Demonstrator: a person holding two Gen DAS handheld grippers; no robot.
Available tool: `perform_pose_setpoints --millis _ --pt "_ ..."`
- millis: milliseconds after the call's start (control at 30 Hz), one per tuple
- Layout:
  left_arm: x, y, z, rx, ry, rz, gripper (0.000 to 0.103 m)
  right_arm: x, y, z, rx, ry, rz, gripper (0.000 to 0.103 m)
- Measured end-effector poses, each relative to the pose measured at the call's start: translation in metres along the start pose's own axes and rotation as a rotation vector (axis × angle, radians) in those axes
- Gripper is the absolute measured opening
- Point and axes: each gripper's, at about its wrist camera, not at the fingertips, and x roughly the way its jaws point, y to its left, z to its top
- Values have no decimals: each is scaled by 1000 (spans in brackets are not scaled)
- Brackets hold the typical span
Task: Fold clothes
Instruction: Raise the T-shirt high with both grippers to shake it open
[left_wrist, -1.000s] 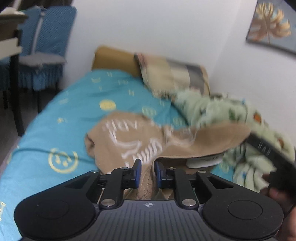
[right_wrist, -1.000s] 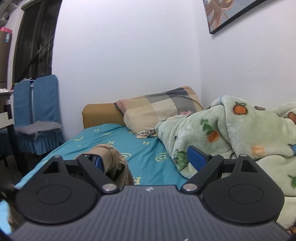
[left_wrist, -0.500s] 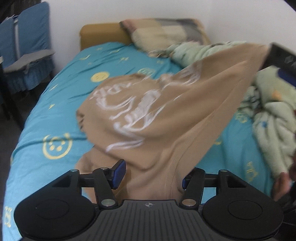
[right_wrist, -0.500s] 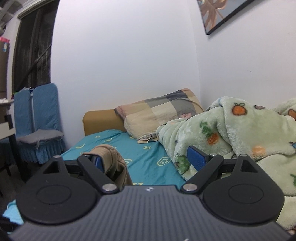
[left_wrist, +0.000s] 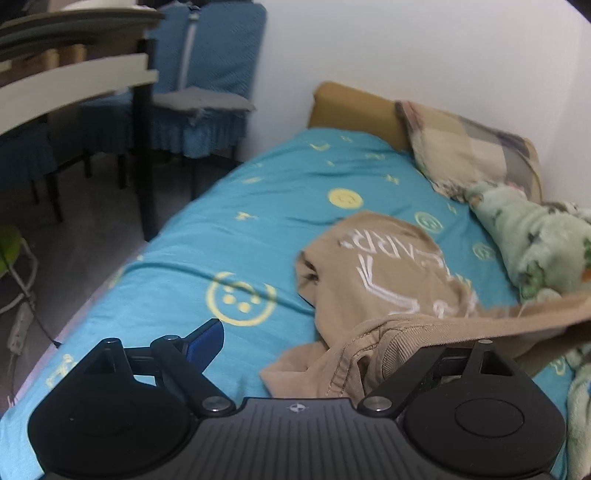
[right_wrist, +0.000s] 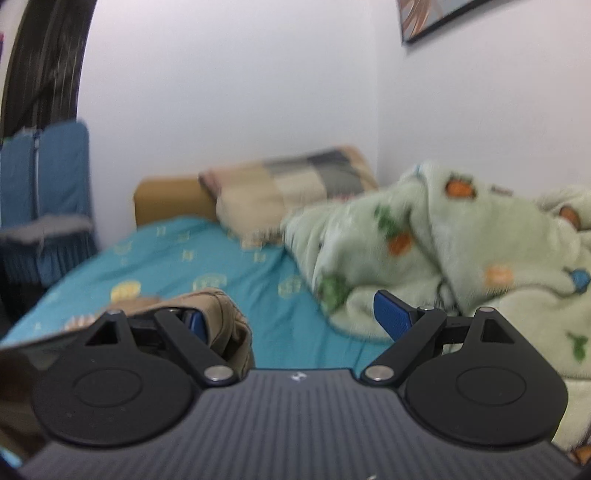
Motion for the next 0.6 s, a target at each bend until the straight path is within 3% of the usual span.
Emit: perform_pose_setpoints --millis 133,267,433,600 --pt "-37 -1 3 15 -116 -1 91 -11 -8 -6 56 53 12 89" --pt "-84 -7 13 33 -256 1 91 -42 -14 19 103 6 30 89" --pt "-154 -1 58 -78 -388 -114 91 -88 -24 97 155 -104 122 89" --pt "-248 -8 126 -79 -563 -135 91 -144 -27 198 172 -227 214 89"
